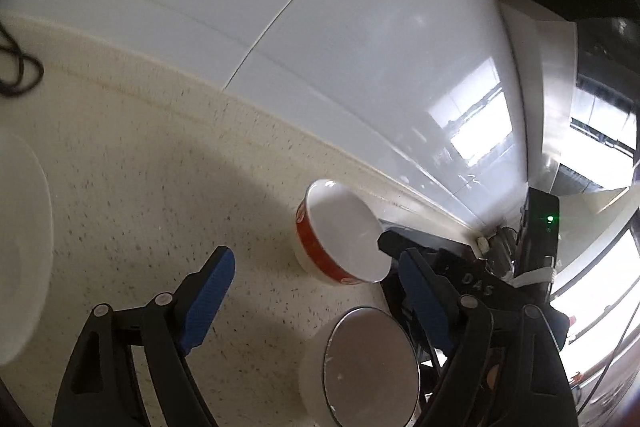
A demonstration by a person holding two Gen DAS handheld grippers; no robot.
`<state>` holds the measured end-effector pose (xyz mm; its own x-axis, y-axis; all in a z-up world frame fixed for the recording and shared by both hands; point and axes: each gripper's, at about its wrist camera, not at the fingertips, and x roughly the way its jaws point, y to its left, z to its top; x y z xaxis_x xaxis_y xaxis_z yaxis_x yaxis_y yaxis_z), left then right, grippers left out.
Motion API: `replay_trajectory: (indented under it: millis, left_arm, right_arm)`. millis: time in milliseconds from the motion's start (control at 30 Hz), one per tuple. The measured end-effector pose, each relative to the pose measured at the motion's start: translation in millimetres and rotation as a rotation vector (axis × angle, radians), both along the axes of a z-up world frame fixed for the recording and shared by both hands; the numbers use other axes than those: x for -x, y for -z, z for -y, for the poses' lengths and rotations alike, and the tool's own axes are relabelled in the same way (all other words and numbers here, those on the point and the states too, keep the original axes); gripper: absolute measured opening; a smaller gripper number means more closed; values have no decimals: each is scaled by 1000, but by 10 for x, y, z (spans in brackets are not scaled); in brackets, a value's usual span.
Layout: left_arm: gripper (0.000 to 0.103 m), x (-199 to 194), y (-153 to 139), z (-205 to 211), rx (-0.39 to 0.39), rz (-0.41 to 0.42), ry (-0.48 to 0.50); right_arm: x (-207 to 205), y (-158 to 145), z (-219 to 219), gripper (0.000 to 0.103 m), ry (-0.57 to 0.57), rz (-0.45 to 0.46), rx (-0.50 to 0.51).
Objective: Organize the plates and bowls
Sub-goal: 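Reach both grippers to the red-patterned bowl and grasp its rim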
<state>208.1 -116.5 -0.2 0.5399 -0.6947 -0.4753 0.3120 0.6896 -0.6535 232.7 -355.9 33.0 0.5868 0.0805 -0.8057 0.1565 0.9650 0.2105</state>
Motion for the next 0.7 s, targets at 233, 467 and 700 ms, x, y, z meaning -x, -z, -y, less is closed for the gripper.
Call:
replay_trajectory:
  millis: [233,467,700]
  left_arm:
    - [63,-16,46,-12,41,-13,31]
    - [60,-75,102,52,40,-29,63]
    - [53,-104,142,19,40,-49,50]
  right_arm:
    - [-101,196,18,53,-44,-46,-98]
    - [-80,212,-66,36,-90,-49,-93]
    - [-60,190,-167,24,-147,-42,-87]
